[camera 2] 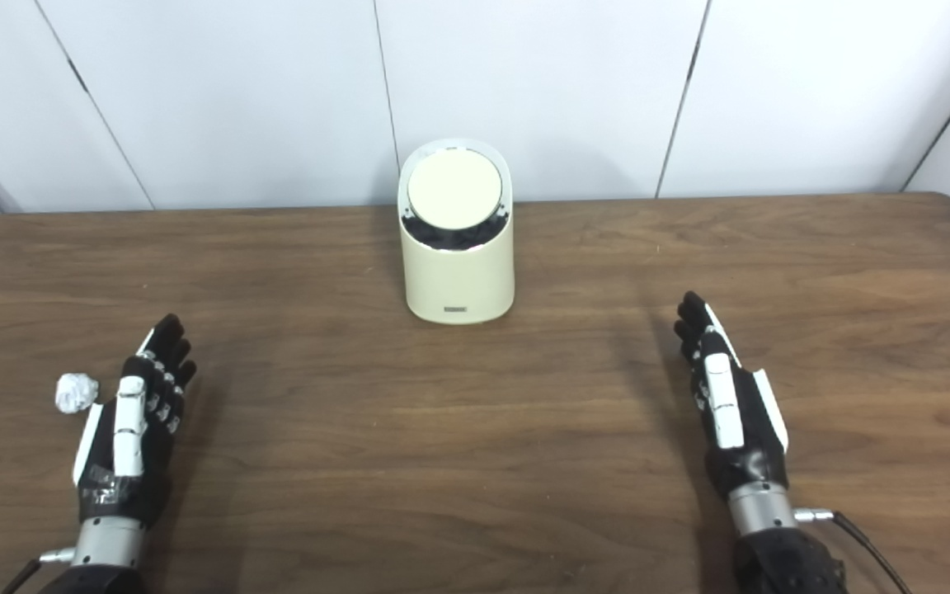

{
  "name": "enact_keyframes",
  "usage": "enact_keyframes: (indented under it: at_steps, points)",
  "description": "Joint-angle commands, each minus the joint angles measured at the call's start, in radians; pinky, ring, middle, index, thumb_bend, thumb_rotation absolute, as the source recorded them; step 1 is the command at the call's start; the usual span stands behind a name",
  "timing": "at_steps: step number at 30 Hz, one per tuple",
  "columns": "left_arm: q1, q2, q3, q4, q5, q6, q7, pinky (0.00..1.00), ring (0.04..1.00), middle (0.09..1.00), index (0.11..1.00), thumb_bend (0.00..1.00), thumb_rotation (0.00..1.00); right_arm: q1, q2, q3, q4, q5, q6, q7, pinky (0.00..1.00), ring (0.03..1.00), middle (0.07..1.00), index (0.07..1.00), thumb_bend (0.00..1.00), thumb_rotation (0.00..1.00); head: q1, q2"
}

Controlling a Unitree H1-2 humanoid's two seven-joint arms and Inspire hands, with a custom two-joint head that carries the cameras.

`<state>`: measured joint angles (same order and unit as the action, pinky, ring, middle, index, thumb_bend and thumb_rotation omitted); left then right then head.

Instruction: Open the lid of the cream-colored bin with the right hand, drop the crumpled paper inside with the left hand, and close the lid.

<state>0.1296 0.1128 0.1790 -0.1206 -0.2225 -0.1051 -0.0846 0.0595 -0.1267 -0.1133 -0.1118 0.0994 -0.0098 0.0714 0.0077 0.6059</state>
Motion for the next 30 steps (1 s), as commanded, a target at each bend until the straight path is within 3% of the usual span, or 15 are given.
enact_keyframes:
  at_steps: [1, 10, 15, 21, 30]
  points:
    - [0.006, -0.004, -0.007, 0.042, 0.005, -0.041, -0.007, 1.0, 1.0, 0.99, 0.964, 0.49, 0.96, 0.008, 0.003, 0.001, 0.033, 0.002, -0.005, -0.004, 1.0, 0.96, 0.959, 0.948, 0.47, 1.0, 0.0, -0.001]
    - [0.007, -0.004, -0.009, 0.043, 0.005, -0.041, -0.008, 1.0, 1.0, 0.993, 0.968, 0.5, 0.95, 0.006, -0.004, 0.007, 0.046, -0.033, -0.019, -0.01, 1.0, 0.962, 0.961, 0.949, 0.49, 1.0, -0.008, -0.02]
    - [0.003, -0.006, -0.011, 0.072, 0.005, -0.065, -0.012, 1.0, 1.0, 0.995, 0.971, 0.49, 0.95, 0.002, -0.007, 0.01, 0.075, -0.057, -0.046, -0.012, 1.0, 0.948, 0.951, 0.944, 0.51, 1.0, -0.027, -0.071]
    - [0.001, -0.014, -0.011, 0.09, 0.018, -0.08, 0.0, 1.0, 1.0, 0.989, 0.965, 0.47, 0.95, 0.003, -0.013, 0.028, 0.081, -0.126, -0.05, -0.034, 0.99, 0.932, 0.941, 0.943, 0.5, 1.0, -0.02, -0.104]
    - [0.005, -0.016, -0.015, 0.092, 0.026, -0.08, 0.0, 1.0, 1.0, 1.0, 0.983, 0.44, 0.98, -0.027, -0.008, 0.018, 0.058, -0.081, -0.03, -0.025, 0.98, 0.95, 0.965, 0.957, 0.46, 0.87, -0.023, -0.14]
